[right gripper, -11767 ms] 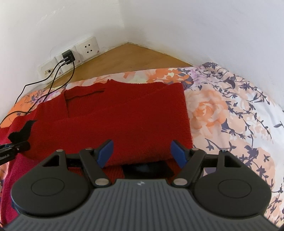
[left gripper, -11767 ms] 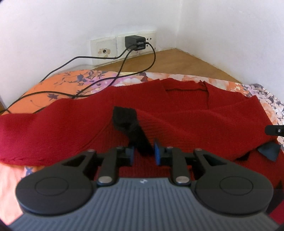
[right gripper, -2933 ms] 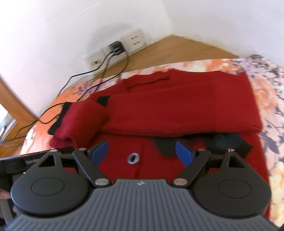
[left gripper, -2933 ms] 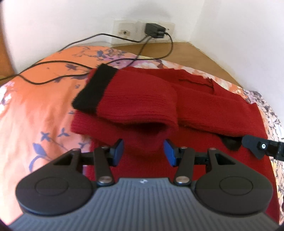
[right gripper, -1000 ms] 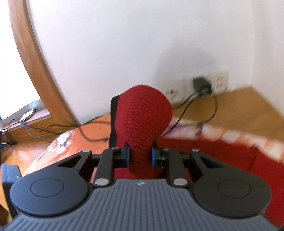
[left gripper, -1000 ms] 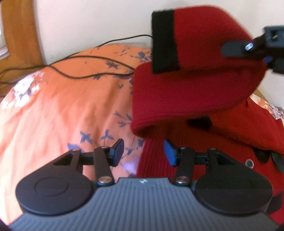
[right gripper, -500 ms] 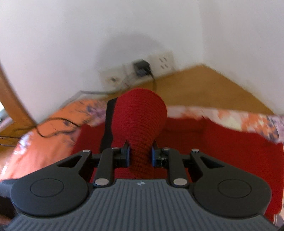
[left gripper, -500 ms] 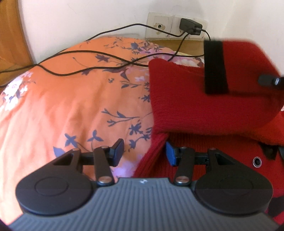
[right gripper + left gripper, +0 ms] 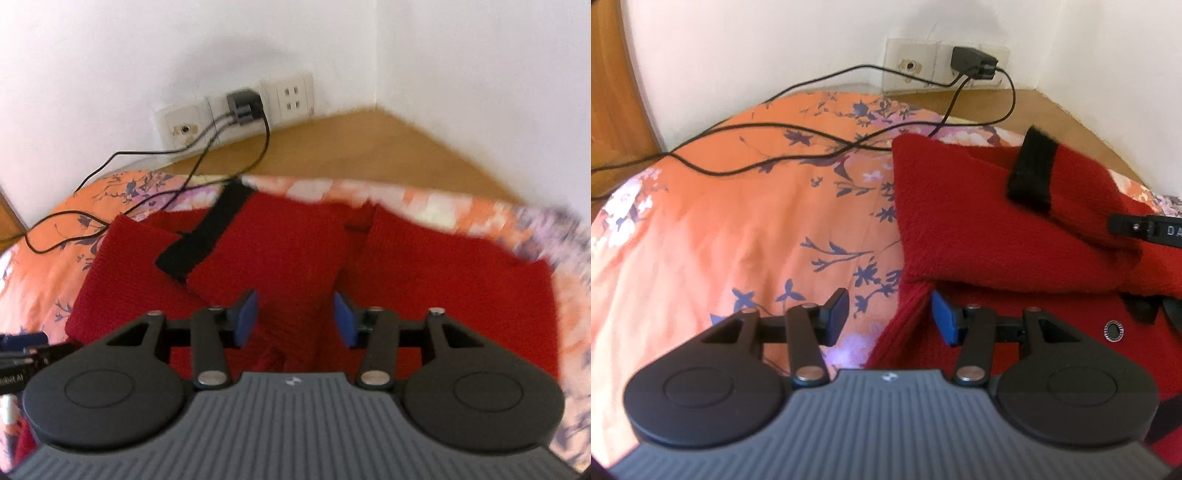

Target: Fold small clothes

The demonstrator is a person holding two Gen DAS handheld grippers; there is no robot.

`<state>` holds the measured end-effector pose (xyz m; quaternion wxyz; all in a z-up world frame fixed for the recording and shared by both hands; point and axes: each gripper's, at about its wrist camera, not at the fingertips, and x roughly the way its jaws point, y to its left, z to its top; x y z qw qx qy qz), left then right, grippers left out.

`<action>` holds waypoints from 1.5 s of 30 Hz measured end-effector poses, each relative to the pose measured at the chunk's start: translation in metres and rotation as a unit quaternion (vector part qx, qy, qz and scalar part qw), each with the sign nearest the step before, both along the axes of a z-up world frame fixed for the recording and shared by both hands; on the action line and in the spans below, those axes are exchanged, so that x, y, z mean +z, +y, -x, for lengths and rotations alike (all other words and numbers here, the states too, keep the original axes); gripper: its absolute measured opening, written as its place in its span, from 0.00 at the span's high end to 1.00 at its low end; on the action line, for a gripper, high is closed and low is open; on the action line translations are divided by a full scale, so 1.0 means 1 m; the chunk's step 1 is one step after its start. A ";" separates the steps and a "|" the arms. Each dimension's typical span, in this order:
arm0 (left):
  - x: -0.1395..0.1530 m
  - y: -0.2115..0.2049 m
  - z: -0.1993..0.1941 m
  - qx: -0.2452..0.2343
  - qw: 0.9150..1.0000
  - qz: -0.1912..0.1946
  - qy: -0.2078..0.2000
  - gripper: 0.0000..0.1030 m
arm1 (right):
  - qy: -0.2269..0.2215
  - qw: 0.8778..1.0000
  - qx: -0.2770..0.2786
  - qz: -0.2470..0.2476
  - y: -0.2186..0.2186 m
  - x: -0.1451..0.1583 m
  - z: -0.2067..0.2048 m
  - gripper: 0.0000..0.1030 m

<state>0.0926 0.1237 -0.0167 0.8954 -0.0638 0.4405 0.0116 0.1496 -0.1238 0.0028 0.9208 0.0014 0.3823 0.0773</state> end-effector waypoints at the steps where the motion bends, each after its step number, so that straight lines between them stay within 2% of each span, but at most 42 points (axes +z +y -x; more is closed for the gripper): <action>1: 0.002 0.000 0.001 0.001 1.000 0.001 -0.002 0.50 | -0.012 1.000 0.007 0.009 0.003 0.006 0.003 0.41; 5: 0.008 -0.001 0.002 0.002 1.000 0.004 -0.011 0.50 | -0.030 0.998 0.052 0.011 0.023 0.018 0.010 0.35; 12: 0.009 -0.002 0.004 0.003 1.000 0.007 -0.012 0.50 | -0.011 0.994 0.101 0.026 0.067 -0.005 -0.012 0.35; 19: 0.010 -0.001 0.008 0.006 1.000 0.007 -0.014 0.50 | 0.011 0.997 0.075 0.036 0.082 -0.031 -0.034 0.36; 20: 0.010 -0.001 0.008 0.007 1.000 0.007 -0.014 0.50 | 0.007 0.996 0.074 0.042 0.084 -0.034 -0.035 0.41; 21: 0.011 0.000 0.009 0.007 1.000 0.007 -0.015 0.50 | 0.001 0.996 0.071 0.048 0.085 -0.035 -0.035 0.54; 23: 0.012 0.000 0.010 0.008 1.000 0.007 -0.017 0.50 | -0.014 0.996 0.065 0.061 0.085 -0.036 -0.033 0.69; 24: 0.013 0.000 0.010 0.007 1.000 0.007 -0.018 0.50 | -0.017 0.996 0.064 0.058 0.082 -0.036 -0.032 0.81; 26: 0.014 -0.001 0.009 0.005 1.000 0.008 -0.020 0.50 | -0.021 0.997 0.054 0.050 0.075 -0.034 -0.031 0.90; 27: 0.015 -0.002 0.009 0.004 1.000 0.008 -0.022 0.50 | -0.021 0.998 0.048 0.034 0.068 -0.031 -0.031 0.91; 30: 0.018 -0.006 0.006 -0.003 1.000 0.009 -0.025 0.50 | -0.025 0.999 0.026 -0.010 0.050 -0.018 -0.026 0.92; 33: 0.019 -0.014 0.001 -0.013 0.999 0.011 -0.028 0.50 | -0.046 0.998 0.016 -0.030 0.031 0.000 -0.016 0.92; 39: 0.021 -0.034 -0.010 -0.038 0.999 0.009 -0.033 0.50 | -0.087 0.995 -0.017 -0.041 -0.014 0.036 0.004 0.92; 45: 0.020 -0.048 -0.021 -0.054 0.998 0.004 -0.033 0.50 | -0.096 0.992 -0.075 -0.043 -0.067 0.045 0.022 0.92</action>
